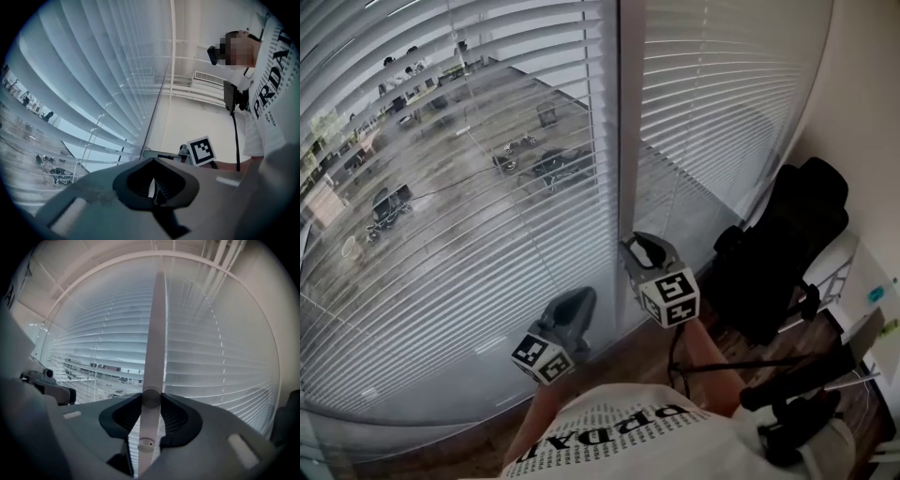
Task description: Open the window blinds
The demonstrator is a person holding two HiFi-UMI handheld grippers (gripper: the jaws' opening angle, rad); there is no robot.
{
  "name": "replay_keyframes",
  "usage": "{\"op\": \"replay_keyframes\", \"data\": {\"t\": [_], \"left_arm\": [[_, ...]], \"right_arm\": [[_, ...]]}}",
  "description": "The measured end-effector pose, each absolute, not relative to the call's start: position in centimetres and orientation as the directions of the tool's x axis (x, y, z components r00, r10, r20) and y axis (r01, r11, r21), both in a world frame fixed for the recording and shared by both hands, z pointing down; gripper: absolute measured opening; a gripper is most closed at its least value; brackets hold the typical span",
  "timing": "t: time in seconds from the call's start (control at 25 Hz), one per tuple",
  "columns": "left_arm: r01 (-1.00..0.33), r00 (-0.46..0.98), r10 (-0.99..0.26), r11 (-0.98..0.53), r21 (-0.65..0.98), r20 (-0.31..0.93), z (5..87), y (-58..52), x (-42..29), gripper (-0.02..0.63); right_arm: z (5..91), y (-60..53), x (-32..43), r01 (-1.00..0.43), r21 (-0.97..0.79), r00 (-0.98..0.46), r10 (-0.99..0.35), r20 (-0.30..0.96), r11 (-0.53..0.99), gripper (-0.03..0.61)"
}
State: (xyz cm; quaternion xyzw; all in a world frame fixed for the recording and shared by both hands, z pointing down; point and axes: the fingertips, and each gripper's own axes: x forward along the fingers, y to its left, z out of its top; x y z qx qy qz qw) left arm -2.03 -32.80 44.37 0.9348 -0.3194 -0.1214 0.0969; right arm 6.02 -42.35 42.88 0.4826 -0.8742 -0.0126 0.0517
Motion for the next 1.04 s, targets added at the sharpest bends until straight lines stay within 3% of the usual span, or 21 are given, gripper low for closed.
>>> {"op": "replay_keyframes", "data": {"t": [1.04], "left_arm": [[-0.57,0.772,-0.619,-0.774,0.275,-0.141,45.1,-32.4,-2.1,-0.008]], "right_arm": [[42.9,-42.6,6.0,-0.838,0.118,-0.525,-0.846,0.096,0.533,0.123]]}}
